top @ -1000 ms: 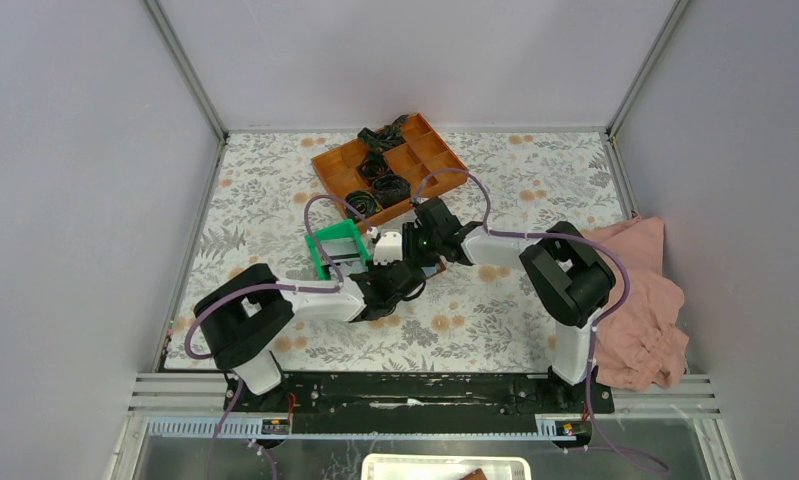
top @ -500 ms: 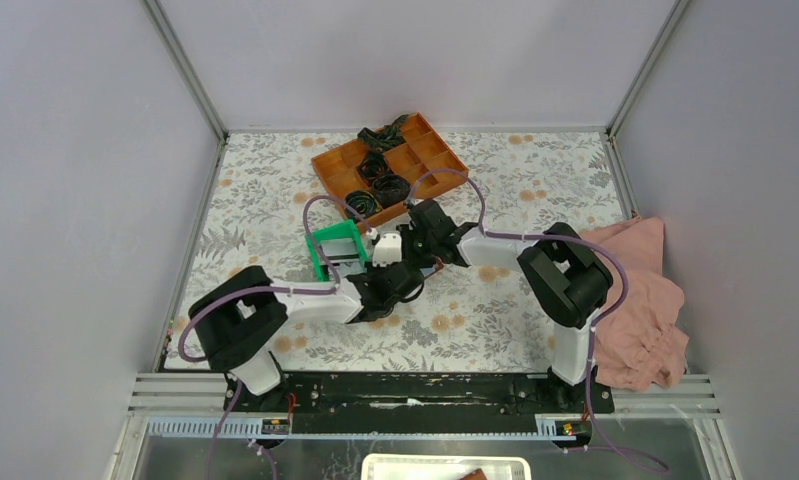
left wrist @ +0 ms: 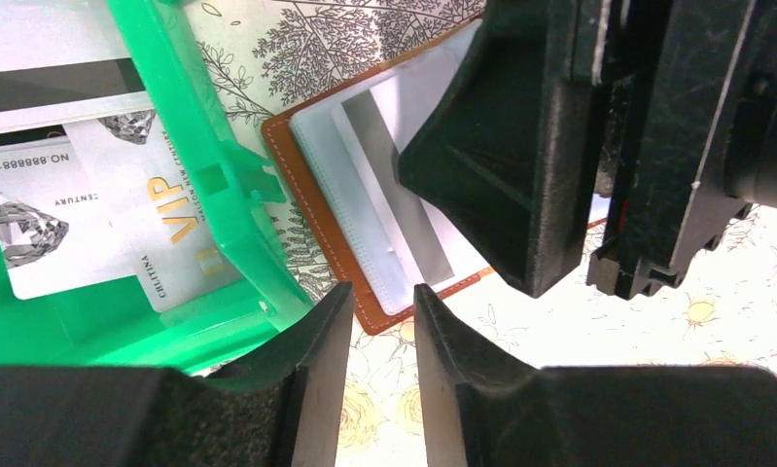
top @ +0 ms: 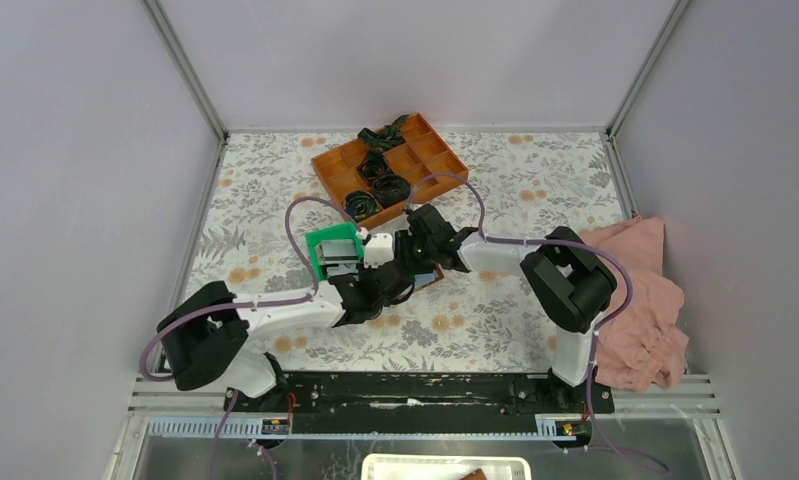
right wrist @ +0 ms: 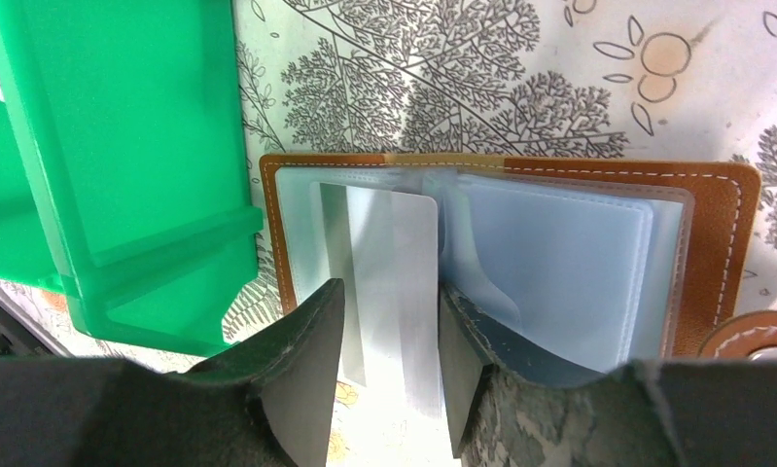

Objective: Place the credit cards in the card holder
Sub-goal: Insert the credit card into the card holder.

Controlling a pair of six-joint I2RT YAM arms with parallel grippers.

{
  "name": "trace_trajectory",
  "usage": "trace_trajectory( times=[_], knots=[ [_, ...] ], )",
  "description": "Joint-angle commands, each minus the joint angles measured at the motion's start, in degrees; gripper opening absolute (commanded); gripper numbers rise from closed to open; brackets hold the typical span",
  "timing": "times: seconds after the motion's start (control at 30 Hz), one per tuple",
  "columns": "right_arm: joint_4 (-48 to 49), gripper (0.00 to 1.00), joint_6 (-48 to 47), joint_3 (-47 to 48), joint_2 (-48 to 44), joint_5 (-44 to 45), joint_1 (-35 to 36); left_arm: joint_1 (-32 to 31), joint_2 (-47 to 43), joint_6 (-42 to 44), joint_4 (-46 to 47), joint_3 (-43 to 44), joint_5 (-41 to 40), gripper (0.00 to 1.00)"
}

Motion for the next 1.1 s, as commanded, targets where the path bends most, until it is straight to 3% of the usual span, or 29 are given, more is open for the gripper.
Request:
trace_trajectory(
  times=[0.0, 0.43, 1.07],
  knots=[
    [-0.7, 0.46, 0.8, -2.7, -2.7, 2.8, 0.1, -0.3, -1.2, -1.9, -2.8, -0.1, -1.0, 0.37],
    [5.9, 0.45, 1.6, -12.9, -6.5, -1.9, -9.6, -0.6, 4.5, -3.2, -2.4, -0.6, 0.2, 0.37],
    [0.6, 0.5, -3.2, -11.5, -12.8, -0.5, -9.9, -0.7, 19.1, 3.6, 4.9, 6.7, -1.6, 0.32]
  ],
)
